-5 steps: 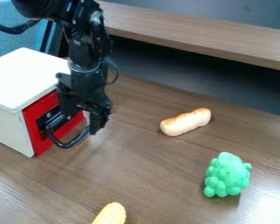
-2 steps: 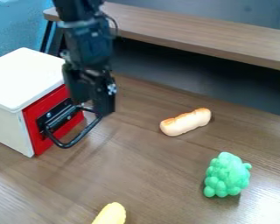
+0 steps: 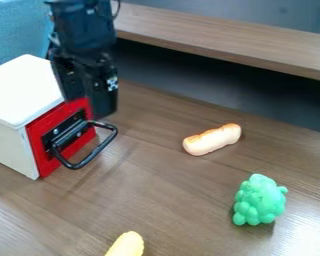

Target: Close the drawer

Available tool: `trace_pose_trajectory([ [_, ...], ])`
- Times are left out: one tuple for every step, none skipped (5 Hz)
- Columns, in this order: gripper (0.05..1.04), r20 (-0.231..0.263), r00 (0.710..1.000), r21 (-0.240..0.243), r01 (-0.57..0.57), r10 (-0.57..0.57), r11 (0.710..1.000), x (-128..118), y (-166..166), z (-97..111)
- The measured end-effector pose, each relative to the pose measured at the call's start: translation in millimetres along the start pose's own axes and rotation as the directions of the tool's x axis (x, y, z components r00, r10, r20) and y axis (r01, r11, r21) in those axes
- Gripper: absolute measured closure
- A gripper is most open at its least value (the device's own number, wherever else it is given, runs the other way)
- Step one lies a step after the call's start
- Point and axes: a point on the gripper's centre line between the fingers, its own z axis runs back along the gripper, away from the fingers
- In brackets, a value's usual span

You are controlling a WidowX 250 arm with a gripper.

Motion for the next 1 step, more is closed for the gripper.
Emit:
trace_pose_trajectory([
  [0.084, 0.007, 1.0, 0.003, -0.008, 0.008, 1.0, -7.9, -4.5, 11.1],
])
